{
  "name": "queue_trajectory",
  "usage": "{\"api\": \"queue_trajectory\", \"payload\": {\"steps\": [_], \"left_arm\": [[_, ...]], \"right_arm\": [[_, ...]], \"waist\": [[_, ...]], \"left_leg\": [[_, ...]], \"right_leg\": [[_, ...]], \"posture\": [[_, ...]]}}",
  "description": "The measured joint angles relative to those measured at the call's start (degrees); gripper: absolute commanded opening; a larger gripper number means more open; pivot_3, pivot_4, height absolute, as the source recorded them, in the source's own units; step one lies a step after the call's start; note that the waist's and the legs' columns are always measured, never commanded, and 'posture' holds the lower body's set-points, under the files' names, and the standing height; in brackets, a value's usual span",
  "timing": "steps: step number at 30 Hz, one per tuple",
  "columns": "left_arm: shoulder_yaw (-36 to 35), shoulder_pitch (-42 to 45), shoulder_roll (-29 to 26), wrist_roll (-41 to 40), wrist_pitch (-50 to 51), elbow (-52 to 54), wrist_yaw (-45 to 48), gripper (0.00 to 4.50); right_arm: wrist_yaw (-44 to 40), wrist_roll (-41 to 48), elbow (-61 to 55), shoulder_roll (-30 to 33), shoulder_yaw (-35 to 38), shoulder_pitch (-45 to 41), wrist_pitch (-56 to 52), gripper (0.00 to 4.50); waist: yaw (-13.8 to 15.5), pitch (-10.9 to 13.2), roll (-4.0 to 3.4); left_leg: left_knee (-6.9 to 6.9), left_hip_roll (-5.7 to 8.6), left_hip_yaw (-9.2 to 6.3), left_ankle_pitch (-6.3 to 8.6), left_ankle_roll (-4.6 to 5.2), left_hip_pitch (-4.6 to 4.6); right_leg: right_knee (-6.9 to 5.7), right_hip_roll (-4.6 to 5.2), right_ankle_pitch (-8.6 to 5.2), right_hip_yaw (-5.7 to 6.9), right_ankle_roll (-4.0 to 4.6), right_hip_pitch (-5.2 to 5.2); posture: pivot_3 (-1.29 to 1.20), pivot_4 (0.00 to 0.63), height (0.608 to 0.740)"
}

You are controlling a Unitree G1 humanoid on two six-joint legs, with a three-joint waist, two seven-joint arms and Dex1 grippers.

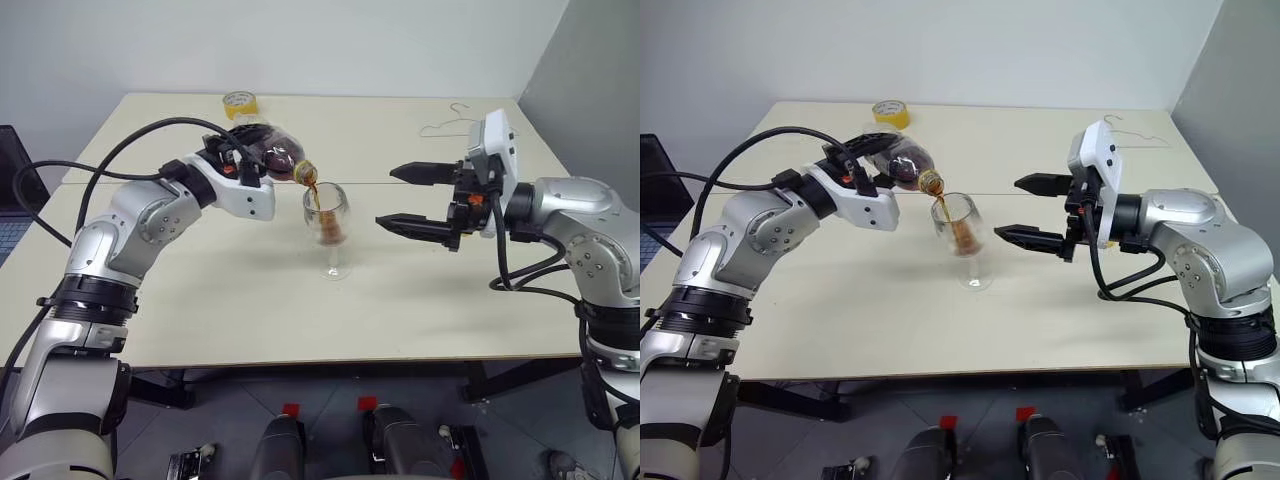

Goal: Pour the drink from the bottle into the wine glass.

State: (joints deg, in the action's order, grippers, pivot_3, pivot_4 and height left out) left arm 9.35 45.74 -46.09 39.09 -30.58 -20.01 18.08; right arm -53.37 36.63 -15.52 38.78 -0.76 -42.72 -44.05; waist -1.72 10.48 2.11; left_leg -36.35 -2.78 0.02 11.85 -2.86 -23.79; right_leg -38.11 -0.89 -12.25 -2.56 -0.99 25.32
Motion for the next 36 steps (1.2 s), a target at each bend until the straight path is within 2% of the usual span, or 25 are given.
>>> {"api": "queue_trajectory", "payload": {"steps": [7, 22, 28, 36], "left_arm": [[0.00, 0.03, 0.12, -0.23, 0.16, -0.16, 0.01, 2.82], [-0.38, 0.01, 3.52, -10.81, 7.64, 0.12, 3.89, 2.82], [-3.82, -0.25, 7.89, -20.03, 14.26, 2.75, 5.75, 2.82], [-13.93, -4.88, 12.57, -35.29, 33.42, 8.98, 7.56, 2.82]], "right_arm": [[0.00, -0.02, 0.00, -0.04, -0.02, 0.00, 0.00, 4.50], [0.15, -0.04, 0.00, -0.05, -0.39, 0.25, -0.01, 4.50], [0.17, -0.04, 0.00, -0.06, -0.45, 0.34, -0.01, 4.50], [-0.40, 0.23, 0.60, -1.47, -0.51, 0.33, 0.83, 4.50]], "waist": [[0.00, 0.00, 0.00], [-0.01, 0.00, 0.00], [-0.02, 0.00, 0.00], [-0.30, 0.00, 0.00]], "left_leg": [[-0.02, 0.00, 0.00, 0.00, 0.00, 0.00], [-0.18, 0.00, -0.01, 0.00, 0.00, -0.02], [-0.36, 0.00, -0.03, 0.00, 0.00, -0.08], [-0.61, 0.00, -0.04, 0.00, 0.00, 0.04]], "right_leg": [[-0.01, 0.00, 0.01, 0.00, -0.01, 0.00], [-0.04, 0.00, 0.04, 0.00, -0.07, -0.03], [-0.08, 0.00, 0.08, -0.01, -0.13, -0.05], [-0.51, -0.03, 0.07, -0.06, -0.12, -0.04]], "posture": [[0.00, 0.150, 0.740], [0.00, 0.150, 0.740], [0.00, 0.150, 0.740], [0.00, 0.150, 0.740]]}}
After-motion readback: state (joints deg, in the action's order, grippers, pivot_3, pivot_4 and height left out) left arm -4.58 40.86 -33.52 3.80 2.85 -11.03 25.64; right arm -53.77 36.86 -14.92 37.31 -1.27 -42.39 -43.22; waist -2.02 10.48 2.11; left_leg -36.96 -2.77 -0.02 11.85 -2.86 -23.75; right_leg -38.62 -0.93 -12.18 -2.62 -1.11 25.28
